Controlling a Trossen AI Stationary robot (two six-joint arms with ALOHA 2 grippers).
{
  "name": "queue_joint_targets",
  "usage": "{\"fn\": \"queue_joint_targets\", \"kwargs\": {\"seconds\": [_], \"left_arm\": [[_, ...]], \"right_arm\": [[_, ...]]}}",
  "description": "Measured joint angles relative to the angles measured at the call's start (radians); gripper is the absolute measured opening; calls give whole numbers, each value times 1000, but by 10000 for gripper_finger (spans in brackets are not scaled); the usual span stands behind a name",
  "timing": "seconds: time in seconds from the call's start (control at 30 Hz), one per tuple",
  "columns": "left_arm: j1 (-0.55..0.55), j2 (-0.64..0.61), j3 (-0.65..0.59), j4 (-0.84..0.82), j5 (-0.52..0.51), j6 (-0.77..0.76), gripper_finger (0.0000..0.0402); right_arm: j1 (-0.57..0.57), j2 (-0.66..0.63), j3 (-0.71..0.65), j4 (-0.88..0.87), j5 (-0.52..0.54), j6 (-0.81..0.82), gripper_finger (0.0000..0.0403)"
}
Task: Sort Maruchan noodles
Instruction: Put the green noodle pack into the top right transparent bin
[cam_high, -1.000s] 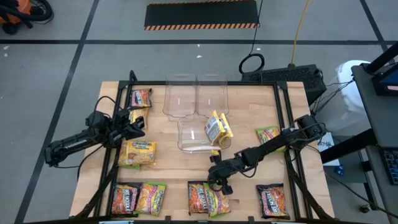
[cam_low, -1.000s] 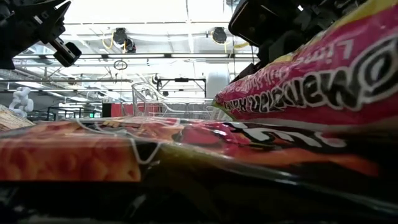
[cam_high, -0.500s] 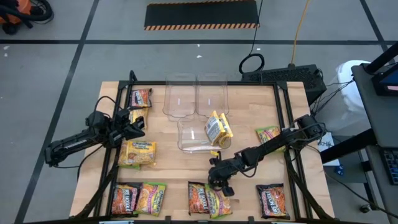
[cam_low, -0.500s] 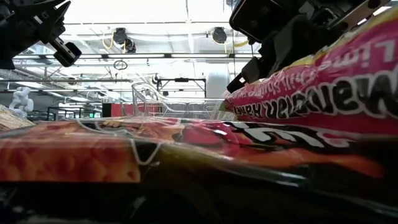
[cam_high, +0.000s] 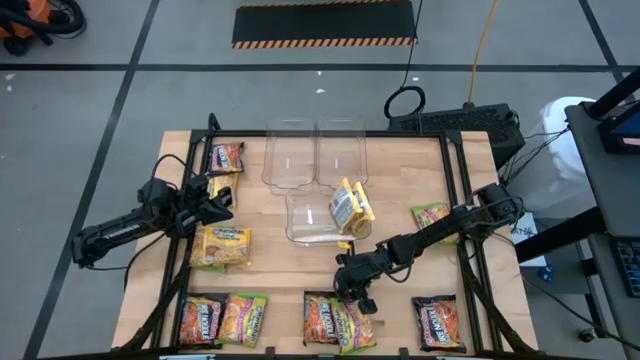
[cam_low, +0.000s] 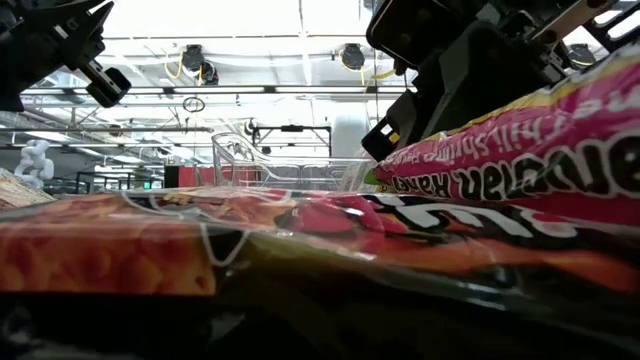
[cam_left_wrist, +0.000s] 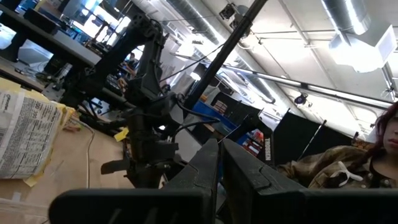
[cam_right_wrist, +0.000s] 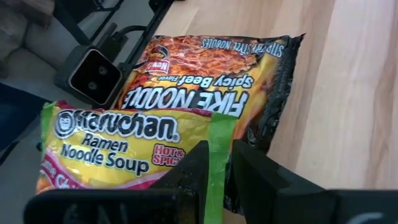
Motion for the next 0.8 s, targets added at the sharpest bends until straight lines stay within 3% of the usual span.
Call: {"fn": "queue_joint_targets", "kwargs": {"seconds": [0.23, 0.8], "left_arm": [[0, 0, 0, 0, 0, 0, 26], [0, 0, 0, 0, 1, 0, 26]], "right_arm": [[-11, 1, 0, 1, -44, -1, 67], [-21, 2, 0, -8, -38, -40, 67]]}}
